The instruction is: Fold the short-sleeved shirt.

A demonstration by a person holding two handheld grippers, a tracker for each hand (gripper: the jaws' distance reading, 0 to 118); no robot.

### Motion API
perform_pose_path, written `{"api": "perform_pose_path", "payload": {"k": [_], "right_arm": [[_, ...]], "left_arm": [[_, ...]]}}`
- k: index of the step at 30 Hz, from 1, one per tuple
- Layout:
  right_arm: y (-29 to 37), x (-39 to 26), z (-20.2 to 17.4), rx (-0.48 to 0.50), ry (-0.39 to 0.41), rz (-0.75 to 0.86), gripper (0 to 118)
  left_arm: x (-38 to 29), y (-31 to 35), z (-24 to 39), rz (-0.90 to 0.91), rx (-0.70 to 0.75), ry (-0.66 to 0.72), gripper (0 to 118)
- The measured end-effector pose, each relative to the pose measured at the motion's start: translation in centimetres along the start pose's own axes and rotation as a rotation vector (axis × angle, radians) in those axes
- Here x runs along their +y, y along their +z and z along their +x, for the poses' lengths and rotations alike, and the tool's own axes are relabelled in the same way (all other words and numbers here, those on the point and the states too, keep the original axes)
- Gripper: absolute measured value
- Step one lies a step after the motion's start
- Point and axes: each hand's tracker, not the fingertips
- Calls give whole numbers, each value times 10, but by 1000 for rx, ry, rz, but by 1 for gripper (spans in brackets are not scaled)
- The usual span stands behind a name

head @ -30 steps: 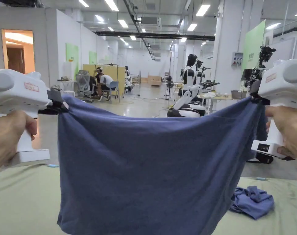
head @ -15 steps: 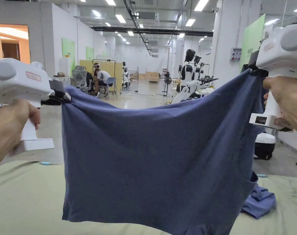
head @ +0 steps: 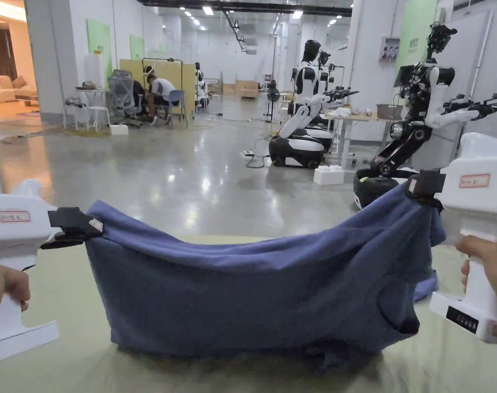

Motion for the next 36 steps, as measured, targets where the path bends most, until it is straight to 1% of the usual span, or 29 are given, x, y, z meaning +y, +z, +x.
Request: {"api": "perform_pose_path", "payload": {"k": [1,2,3,4,5,6,8,9,12,13,14,16,18,20,23,25,28,30,31,32,33,34,35,36], "right_arm": [[13,-22,8,33,-1,3,3],[27,-47,11,22,25,-30,3],[43,-72,17,40,8,-70,3],[57,-96,24,61,-13,-85,3],[75,-123,28,74,-23,-119,3],[91,-148,35,81,-40,-135,3],[119,-189,46,80,-71,-153,3],[137,-209,48,83,-81,-172,3],[182,-254,44,82,-63,-184,3],[197,-265,40,89,-62,-175,3],[211,-274,38,129,-75,-167,3],[236,-285,29,149,-63,-141,3],[252,-292,23,166,-55,-175,3],[261,-301,25,150,-54,-178,3],[268,-312,38,140,-97,-186,3],[268,-320,41,119,-85,-204,3],[256,-335,47,97,-56,-255,3],[243,-345,54,88,-73,-311,3],[235,-349,56,38,-73,-365,3],[229,-352,59,-23,-72,-416,10],[226,-355,58,-89,-68,-466,38],[224,-355,61,-134,-80,-513,78],[232,-355,64,-162,-105,-516,103],[245,-349,64,-140,-129,-435,101]], "left_arm": [[-20,10,-2,-31,-2,-12,0],[-42,24,-6,-62,-34,-3,0],[-66,38,-10,-64,-61,-10,0],[-88,50,-10,-103,-39,-21,0],[-113,65,-14,-130,-52,-16,0],[-135,81,-18,-121,-68,-10,0],[-173,108,-23,-186,-70,0,0],[-194,124,-26,-171,-69,6,0],[-236,165,-38,-194,-71,46,0],[-245,175,-38,-200,-47,56,0],[-250,185,-40,-204,-47,60,0],[-259,204,-40,-200,-55,74,0],[-262,221,-41,-192,-61,77,0],[-266,229,-38,-201,-48,61,0],[-270,241,-37,-212,-47,49,0],[-274,242,-38,-238,-12,11,0],[-285,234,-45,-261,0,18,0],[-296,225,-50,-286,26,28,1],[-301,221,-52,-304,42,42,8],[-306,218,-57,-313,39,74,49],[-311,218,-61,-316,28,126,86],[-315,221,-60,-321,38,167,100],[-314,227,-57,-288,48,180,100],[-311,236,-50,-273,41,168,100]]}}
